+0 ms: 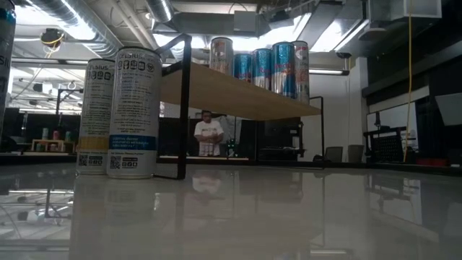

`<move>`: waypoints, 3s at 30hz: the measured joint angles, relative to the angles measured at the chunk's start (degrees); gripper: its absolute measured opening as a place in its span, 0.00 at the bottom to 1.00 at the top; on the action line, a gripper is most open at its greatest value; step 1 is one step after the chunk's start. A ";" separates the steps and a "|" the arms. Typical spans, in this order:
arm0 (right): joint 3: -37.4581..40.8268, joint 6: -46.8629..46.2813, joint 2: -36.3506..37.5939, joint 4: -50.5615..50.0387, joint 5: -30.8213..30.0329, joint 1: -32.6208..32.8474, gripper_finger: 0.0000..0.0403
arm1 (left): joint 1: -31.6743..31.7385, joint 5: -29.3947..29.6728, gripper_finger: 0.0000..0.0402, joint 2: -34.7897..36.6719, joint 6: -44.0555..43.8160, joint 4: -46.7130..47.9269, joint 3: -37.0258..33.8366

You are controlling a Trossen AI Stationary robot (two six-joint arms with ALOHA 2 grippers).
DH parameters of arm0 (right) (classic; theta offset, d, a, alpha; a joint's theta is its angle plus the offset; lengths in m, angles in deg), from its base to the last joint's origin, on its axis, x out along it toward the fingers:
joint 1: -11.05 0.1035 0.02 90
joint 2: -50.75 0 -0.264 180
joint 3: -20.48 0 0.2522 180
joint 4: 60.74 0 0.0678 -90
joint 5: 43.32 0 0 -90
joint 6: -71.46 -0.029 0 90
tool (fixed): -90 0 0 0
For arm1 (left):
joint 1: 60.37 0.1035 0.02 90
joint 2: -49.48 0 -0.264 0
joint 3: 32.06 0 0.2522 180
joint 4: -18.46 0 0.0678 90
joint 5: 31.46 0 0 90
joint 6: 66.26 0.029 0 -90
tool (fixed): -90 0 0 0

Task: Place canned beverage on shelf
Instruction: Put the white-yellow soda can on the shelf aligned with the other white-yellow soda can

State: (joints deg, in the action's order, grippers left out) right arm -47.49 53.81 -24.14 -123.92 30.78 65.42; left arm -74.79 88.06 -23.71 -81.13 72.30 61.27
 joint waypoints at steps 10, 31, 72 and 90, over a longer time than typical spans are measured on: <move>1.45 -0.02 0.00 4.00 0.00 -0.01 0.93 | 0.02 0.00 0.85 0.00 0.00 0.00 0.00; 1.40 -0.01 -0.08 7.00 -2.93 -3.39 0.63 | 0.02 0.00 0.85 0.00 0.00 0.00 0.00; -26.12 30.08 -2.94 10.61 15.07 -61.16 0.63 | 0.15 5.51 0.85 -1.70 0.22 -0.88 0.09; -26.31 30.05 -8.55 12.90 15.52 -62.69 0.64 | 8.60 7.28 0.85 -12.05 0.50 -5.57 0.09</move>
State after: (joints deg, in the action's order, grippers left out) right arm -73.80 83.86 -32.69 -111.03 46.30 2.74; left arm -66.19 95.34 -35.76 -80.63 66.73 61.36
